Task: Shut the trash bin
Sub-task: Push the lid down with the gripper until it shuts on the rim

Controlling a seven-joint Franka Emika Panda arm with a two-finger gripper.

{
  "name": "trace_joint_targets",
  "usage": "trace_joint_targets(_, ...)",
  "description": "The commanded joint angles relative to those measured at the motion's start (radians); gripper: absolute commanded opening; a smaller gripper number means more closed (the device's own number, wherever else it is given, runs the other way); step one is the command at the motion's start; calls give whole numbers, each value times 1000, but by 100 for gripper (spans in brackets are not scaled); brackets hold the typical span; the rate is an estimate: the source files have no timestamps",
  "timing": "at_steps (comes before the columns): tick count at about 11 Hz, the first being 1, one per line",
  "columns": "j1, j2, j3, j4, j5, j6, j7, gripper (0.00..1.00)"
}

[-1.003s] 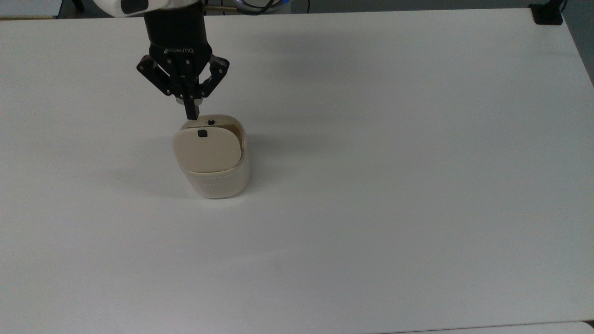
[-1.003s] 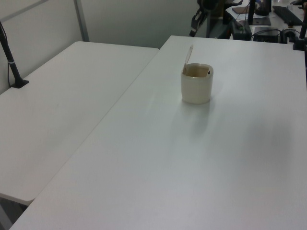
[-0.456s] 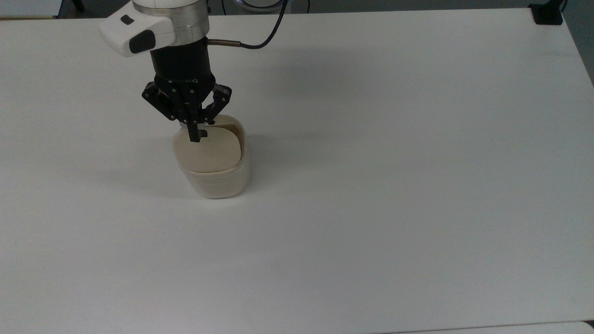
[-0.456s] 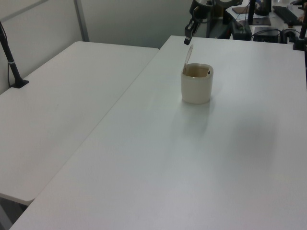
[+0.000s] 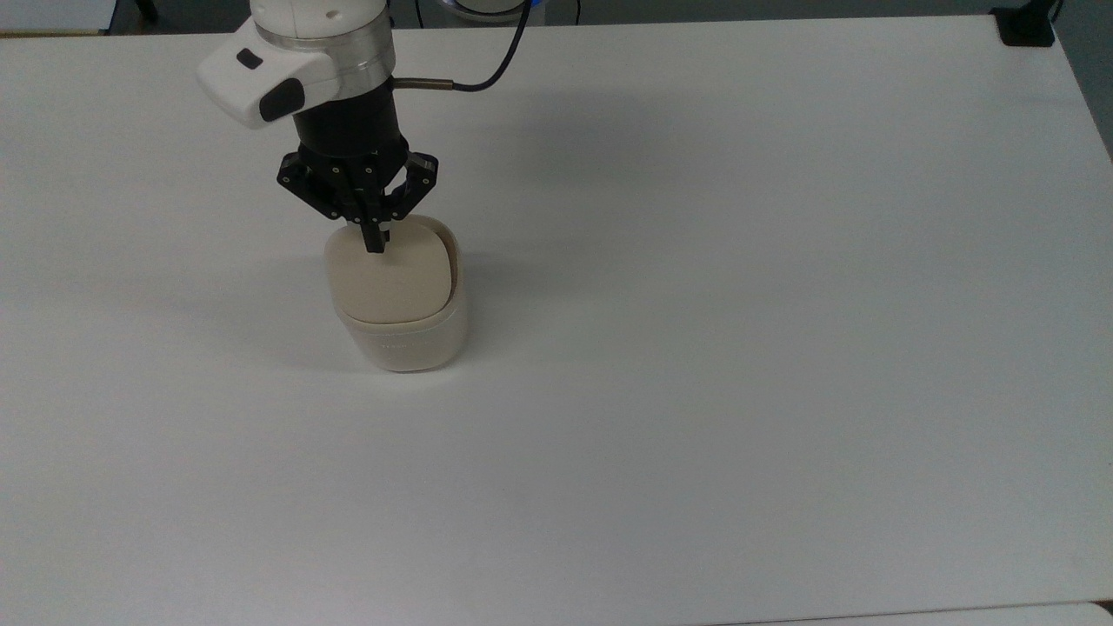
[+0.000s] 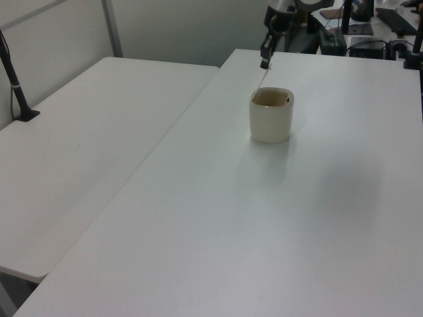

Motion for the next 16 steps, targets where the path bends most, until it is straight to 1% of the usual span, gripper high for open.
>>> trace_joint_targets(1,6,-11,-12,-22,3,-71,-63,0)
trace_joint_targets(3,12,-5,-11,-65,-2,-68,-80,0)
trace_joint_targets(8,14,10,-6,-119,-23,-57,-99,0)
trace_joint_targets(11,15,30,-6,-123,-36,-56,-97,0)
trace_joint_targets(16,17,32,-6,-129,-39,-56,-96,0)
